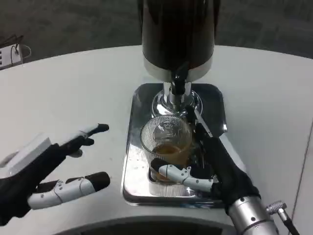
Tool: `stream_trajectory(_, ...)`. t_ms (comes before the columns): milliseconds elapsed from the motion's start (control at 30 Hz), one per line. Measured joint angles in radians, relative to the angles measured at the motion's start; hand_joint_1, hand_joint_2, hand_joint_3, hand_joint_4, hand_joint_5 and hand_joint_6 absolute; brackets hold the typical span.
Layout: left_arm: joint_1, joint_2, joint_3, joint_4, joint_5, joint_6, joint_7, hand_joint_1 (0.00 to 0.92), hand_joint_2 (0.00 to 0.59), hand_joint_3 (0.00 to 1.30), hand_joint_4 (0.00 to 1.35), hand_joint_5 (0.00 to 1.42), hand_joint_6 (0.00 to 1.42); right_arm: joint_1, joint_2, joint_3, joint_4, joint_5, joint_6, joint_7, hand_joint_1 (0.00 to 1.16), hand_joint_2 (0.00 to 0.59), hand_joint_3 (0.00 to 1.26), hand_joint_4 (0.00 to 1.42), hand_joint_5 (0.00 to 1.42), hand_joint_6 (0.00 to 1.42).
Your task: Grasp the cup under the faucet to collect the drink, then remove the cup.
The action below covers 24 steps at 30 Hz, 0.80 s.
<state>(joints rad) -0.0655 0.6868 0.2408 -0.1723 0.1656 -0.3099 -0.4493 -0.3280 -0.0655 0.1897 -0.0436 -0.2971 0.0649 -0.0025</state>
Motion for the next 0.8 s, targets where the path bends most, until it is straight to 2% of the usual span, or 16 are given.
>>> stream_trajectory(367,0.076,-0.012,-0.016,-0.102,0.038,0.101,0.003,0.0,0.086,0.09,0.02,0.12,0.23,-0.014,0.028,0.011,0.018,0.002,-0.018,-0.019,0.82,0.209,0.0,0.03,0.11,0.08)
stream_trajectory(800,0.085,-0.012,-0.016,-0.126,0.038,0.134,0.003,0.0,0.086,0.09,0.01,0.11,0.23,-0.08,0.06,0.025,0.087,-0.021,-0.018,-0.067,0.82,0.209,0.0,0.03,0.11,0.08)
